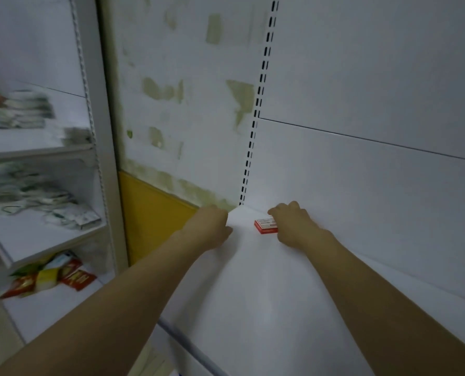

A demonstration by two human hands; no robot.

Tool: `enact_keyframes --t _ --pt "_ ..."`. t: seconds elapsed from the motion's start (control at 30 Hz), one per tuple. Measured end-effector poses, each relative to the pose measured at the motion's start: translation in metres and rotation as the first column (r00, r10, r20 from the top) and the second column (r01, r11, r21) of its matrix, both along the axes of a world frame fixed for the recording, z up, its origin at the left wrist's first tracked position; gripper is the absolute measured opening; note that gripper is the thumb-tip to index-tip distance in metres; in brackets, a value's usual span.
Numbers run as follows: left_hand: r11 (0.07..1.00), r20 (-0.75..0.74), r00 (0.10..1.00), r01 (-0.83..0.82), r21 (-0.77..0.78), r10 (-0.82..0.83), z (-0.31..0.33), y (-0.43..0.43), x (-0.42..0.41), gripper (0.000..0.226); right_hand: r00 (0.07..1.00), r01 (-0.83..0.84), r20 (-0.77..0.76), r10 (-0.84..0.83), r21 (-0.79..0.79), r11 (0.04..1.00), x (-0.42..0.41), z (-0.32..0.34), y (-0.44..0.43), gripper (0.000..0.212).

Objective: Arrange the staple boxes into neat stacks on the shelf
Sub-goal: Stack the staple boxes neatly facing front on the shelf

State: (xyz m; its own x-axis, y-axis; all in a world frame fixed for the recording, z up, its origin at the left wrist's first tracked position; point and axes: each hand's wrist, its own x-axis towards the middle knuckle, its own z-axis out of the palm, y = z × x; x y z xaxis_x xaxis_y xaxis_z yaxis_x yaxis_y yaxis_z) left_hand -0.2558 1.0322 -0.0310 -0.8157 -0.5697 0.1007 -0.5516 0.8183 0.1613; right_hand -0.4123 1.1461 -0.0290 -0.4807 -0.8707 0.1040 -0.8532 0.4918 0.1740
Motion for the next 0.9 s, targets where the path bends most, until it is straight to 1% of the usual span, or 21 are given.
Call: enact_keyframes --t 0.1,0.2,0.27,0.37,0.47,0.57,0.67,0.73,0.8,0.9 --pt "1.0 0.017 1.0 -0.004 0.019 0.004 -0.008 -0.022 -0.004 0.026 0.994 0.028 -0.105 -0.018 0.096 0.995 -0.007 -0.01 -0.013 0.043" --pt "1.0 0.016 1.0 -0.001 0.025 0.001 -0.012 -0.035 -0.004 0.022 0.991 0.057 -0.13 -0.039 0.139 0.989 -0.009 -0.012 -0.018 0.038" --pt "1.0 0.014 1.0 0.005 0.027 -0.006 -0.013 -0.037 -0.003 0.023 0.994 0.047 -0.106 -0.031 0.152 0.987 -0.009 -0.012 -0.018 0.037" --pt "0.999 0.024 1.0 0.01 0.038 -0.011 -0.014 -0.036 -0.003 0.025 0.999 0.027 0.012 -0.029 0.15 0.988 -0.002 -0.007 -0.014 0.039" --pt "0.999 0.023 0.999 0.027 0.034 -0.028 -0.01 -0.028 -0.004 0.031 0.998 -0.047 0.037 0.042 0.154 0.987 0.013 0.002 -0.001 0.044" --pt "0.999 0.028 0.999 0.044 0.0 -0.044 -0.002 -0.01 -0.001 0.037 0.989 -0.105 0.116 0.096 0.079 0.991 0.027 0.012 0.022 0.046" --pt "0.996 0.006 0.997 0.081 -0.033 -0.081 0.007 0.017 -0.003 0.04 0.967 -0.131 0.217 0.136 -0.039 0.991 0.037 0.021 0.054 0.04" --pt "0.993 -0.012 0.994 0.111 -0.035 -0.112 0.013 0.04 -0.007 0.04 0.961 -0.125 0.236 0.144 -0.096 0.988 0.041 0.029 0.078 0.037" --pt "0.99 -0.029 0.99 0.139 -0.038 -0.14 0.018 0.066 -0.012 0.04 0.961 -0.106 0.243 0.134 -0.125 0.986 0.042 0.036 0.106 0.038" --pt "0.982 -0.05 0.981 0.184 -0.036 -0.186 0.019 0.109 -0.023 0.038 0.967 -0.054 0.239 0.083 -0.122 0.991 0.037 0.042 0.156 0.042"
